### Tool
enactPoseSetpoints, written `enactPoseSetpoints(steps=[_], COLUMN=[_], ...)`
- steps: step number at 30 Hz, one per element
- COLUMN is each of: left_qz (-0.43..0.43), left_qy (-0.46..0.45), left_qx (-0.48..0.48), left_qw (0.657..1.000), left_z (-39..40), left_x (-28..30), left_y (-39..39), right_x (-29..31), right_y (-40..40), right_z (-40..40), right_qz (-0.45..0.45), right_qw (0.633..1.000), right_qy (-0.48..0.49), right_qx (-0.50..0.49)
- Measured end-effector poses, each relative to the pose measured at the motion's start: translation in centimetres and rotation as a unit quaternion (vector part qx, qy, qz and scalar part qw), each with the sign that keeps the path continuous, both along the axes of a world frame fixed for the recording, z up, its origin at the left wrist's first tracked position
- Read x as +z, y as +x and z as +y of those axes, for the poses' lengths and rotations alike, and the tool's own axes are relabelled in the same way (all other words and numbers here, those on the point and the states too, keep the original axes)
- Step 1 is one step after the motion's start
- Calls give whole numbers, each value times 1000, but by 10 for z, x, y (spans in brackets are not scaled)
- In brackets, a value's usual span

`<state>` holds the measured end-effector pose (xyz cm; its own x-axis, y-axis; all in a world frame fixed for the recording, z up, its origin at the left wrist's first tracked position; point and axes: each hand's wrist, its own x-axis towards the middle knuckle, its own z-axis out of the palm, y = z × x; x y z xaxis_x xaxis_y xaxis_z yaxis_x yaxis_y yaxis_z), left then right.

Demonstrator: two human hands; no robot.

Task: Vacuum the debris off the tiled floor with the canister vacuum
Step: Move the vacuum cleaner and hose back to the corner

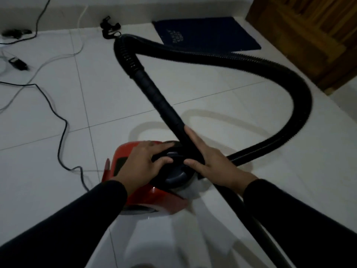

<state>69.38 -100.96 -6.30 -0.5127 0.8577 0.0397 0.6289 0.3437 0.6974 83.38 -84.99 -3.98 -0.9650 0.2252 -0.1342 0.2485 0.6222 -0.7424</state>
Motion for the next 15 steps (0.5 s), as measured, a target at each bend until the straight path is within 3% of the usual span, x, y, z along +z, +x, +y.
enactPoseSetpoints(steps=[6,11,15], left_qz=[-19,-36,-60], left_qy=[-43,-56,-50], left_qx=[121,150,177], left_qw=[992,986,981], left_z=[29,68,107], left_x=[106,200,241], left_y=[-16,-62,-123], right_x=[96,192,247], right_y=[-35,-105,-186], right_z=[48,110,166], right_qz=[-23,-23,-25], right_qw=[999,997,995], right_qy=[-6,-1,-11], right_qx=[44,72,91])
